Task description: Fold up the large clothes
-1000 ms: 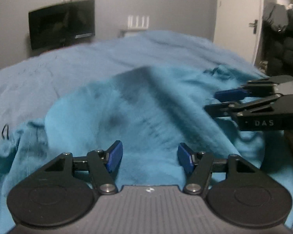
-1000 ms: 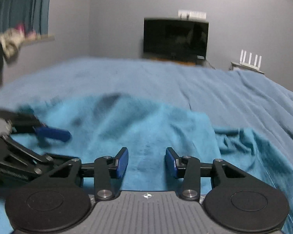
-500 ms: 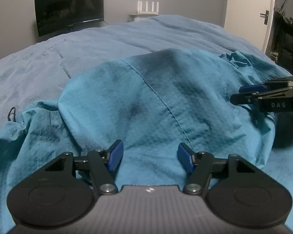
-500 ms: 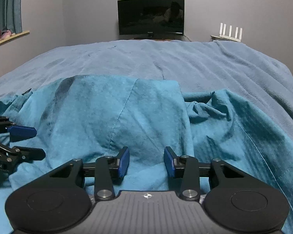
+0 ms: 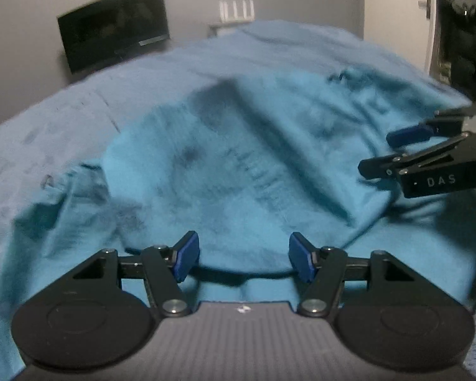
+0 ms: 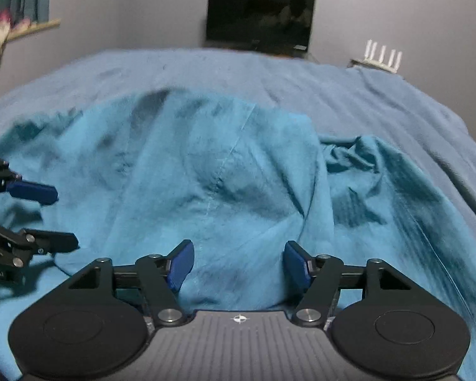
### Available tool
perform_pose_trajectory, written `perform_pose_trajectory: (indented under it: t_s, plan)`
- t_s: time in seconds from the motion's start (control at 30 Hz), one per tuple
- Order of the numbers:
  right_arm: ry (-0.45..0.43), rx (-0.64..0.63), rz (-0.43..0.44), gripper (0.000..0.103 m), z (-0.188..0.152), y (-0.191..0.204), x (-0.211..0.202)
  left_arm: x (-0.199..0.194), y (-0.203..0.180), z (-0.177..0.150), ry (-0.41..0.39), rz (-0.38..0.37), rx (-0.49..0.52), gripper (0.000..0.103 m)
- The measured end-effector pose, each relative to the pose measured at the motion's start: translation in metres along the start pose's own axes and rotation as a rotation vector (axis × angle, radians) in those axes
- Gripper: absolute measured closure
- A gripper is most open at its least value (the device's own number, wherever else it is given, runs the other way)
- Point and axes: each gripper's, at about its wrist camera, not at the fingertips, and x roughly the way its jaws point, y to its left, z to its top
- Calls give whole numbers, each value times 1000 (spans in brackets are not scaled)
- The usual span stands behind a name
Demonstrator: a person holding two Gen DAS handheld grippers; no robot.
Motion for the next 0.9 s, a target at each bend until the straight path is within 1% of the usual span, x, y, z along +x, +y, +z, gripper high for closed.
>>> perform_pose_trajectory:
  t_s: [0.03, 0.1, 0.17, 0.27, 0.37, 0.43, 0.53, 0.6, 0.67, 0.7, 0.77, 0.8, 0.87, 0.9]
  plan:
    - [-25, 25, 7, 37, -1, 0, -10, -12, -1, -2, -20, -18, -16, 33]
    - [-82, 53, 5, 31, -3, 2, -31, -29, -8, -6, -36, -21, -22, 26]
    - [-103, 55, -14, 26, -4, 4, -47, -44, -16, -11, -32, -6, -12, 26]
    - [-116, 106, -22, 24, -11, 0, -68, -63, -27, -17, -35, 13, -10, 26]
    - [-114, 213, -33, 23, -18, -13, -90, -85, -34, -21, -41, 9, -43, 26]
    - [-107, 314, -39, 22, -23, -29, -105, -98, -39, -26, -33, -17, -81, 26]
    - [-43, 515, -23, 22, -42, -59, -120, -106, -45, -33, 27, -46, -132, 26]
    - [-5, 584, -1, 23, -52, -71, -125, -105, -46, -36, 43, -37, -162, 26]
    - [9, 573, 2, 26, -58, -69, -129, -102, -46, -33, 34, -9, -178, 26]
    - [1, 531, 2, 26, -57, -62, -131, -100, -46, -31, 25, -1, -197, 26]
    - [-33, 395, 19, 27, -52, -41, -132, -91, -47, -26, 18, -6, -222, 26]
    - [-41, 330, 27, 28, -49, -31, -131, -84, -49, -25, 33, -4, -217, 26]
    - [-46, 200, 32, 33, -44, -10, -123, -70, -55, -25, 78, 26, -182, 26]
    - [-43, 144, 34, 33, -43, -1, -118, -64, -58, -27, 99, 36, -164, 26]
